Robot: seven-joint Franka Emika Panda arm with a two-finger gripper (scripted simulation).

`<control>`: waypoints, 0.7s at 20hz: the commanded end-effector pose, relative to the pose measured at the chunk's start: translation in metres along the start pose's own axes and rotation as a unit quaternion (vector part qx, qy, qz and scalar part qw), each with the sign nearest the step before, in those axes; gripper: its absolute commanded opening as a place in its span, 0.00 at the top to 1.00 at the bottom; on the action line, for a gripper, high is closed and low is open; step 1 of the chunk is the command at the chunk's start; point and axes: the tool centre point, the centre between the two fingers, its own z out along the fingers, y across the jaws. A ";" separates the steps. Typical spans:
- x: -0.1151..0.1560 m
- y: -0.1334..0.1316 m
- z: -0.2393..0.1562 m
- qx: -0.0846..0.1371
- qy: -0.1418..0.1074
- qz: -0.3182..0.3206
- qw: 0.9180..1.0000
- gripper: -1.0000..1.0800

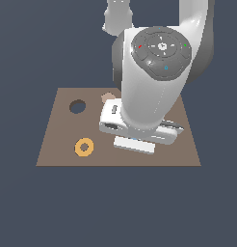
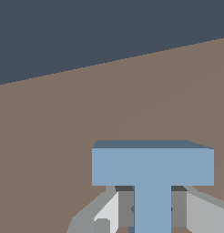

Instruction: Insert a designated object into the corresponding slot on a board.

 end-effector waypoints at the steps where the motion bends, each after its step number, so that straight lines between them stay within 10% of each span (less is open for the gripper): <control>1: 0.000 0.000 0.000 0.000 0.000 0.003 1.000 1.00; 14: -0.013 -0.002 -0.001 0.000 0.000 0.092 0.996 1.00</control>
